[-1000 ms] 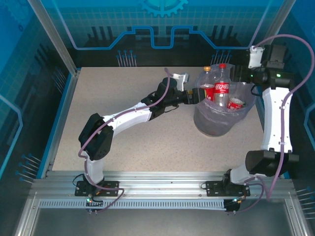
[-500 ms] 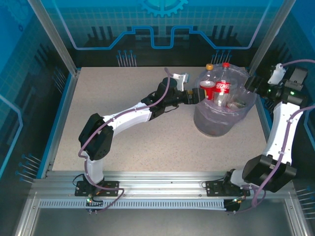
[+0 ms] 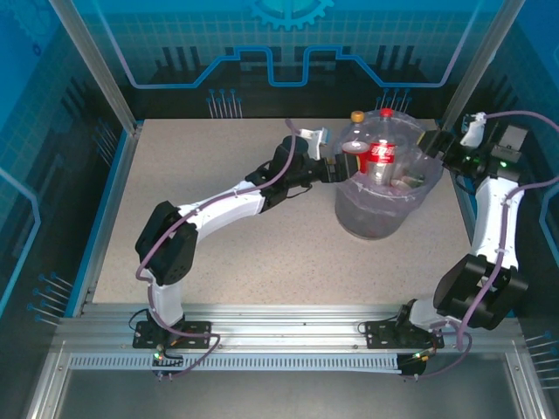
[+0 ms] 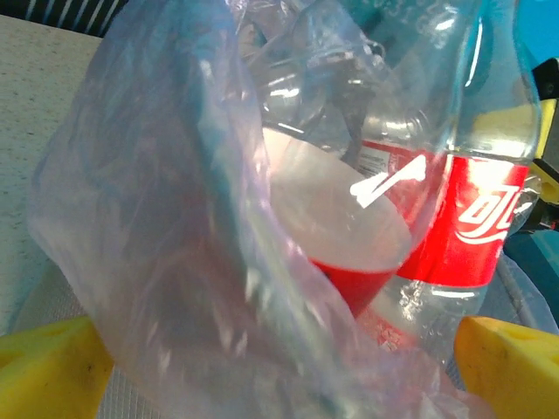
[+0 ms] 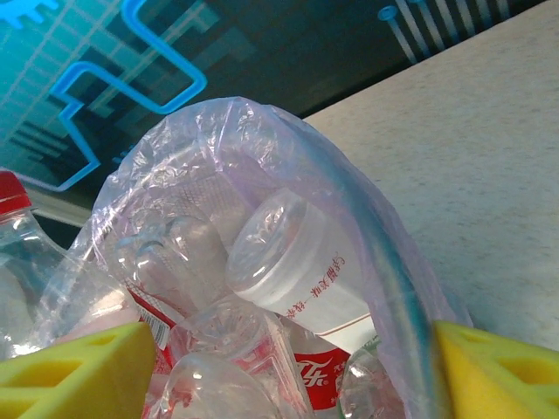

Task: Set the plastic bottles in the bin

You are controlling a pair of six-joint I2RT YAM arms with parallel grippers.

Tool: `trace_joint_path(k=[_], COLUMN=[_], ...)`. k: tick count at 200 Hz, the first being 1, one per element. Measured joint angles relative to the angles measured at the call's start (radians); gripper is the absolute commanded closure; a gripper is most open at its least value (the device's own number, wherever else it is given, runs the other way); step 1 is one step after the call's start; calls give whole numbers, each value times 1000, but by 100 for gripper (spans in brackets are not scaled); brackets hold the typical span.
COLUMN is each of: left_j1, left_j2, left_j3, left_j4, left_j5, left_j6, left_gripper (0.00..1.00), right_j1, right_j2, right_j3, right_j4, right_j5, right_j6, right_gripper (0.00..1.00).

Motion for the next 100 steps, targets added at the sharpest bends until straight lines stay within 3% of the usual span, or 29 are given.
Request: trace_joint_path(k=[43, 100], left_j1=[50, 148], left_j2=[-85, -315], left_j3=[-88, -274], left_j4=[-24, -138], left_j5=[-33, -142], left_j6=[3, 57], left_gripper=[1, 1], right_j1=[154, 411], right_j2=[20, 57], right_j3=[-20, -34], right_j4=[113, 236], right_j5=[30, 88], right_j6=[42, 132], right_gripper=[21, 21])
